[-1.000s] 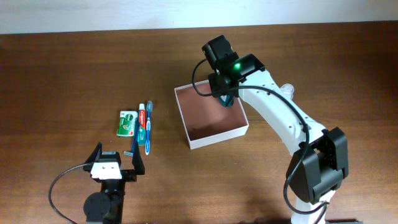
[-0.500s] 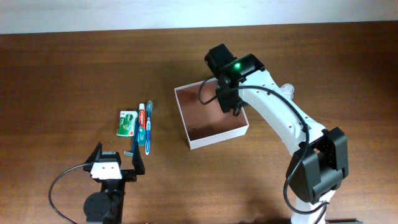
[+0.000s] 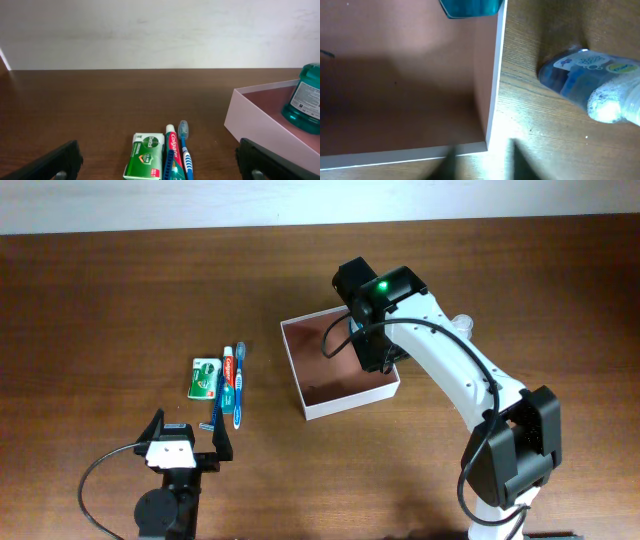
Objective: Pack container
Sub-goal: 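Lower the Listerine bottle into the box's back right corner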
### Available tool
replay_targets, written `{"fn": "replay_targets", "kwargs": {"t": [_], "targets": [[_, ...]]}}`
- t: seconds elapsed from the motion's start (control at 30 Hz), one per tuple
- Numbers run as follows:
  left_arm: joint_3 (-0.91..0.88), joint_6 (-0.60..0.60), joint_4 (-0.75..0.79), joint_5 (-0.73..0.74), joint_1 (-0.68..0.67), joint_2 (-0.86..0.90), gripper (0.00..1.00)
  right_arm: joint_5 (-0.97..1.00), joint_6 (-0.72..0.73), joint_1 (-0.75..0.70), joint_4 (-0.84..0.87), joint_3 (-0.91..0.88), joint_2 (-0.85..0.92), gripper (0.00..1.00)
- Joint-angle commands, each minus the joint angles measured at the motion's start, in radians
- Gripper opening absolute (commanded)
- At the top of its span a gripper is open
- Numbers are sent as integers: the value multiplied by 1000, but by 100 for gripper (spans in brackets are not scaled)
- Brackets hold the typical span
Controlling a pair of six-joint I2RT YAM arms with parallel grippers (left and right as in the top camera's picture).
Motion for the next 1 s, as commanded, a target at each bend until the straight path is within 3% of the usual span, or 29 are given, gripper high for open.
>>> {"fn": "replay_targets", "kwargs": {"t": [0.0,0.97], "targets": [[-6,8,3,-11,-4,-8,99,-9,-6,-8,1,16,-40,4],[-6,8,3,-11,-4,-8,99,-126,-140,-114,-9,9,-40,4]]}}
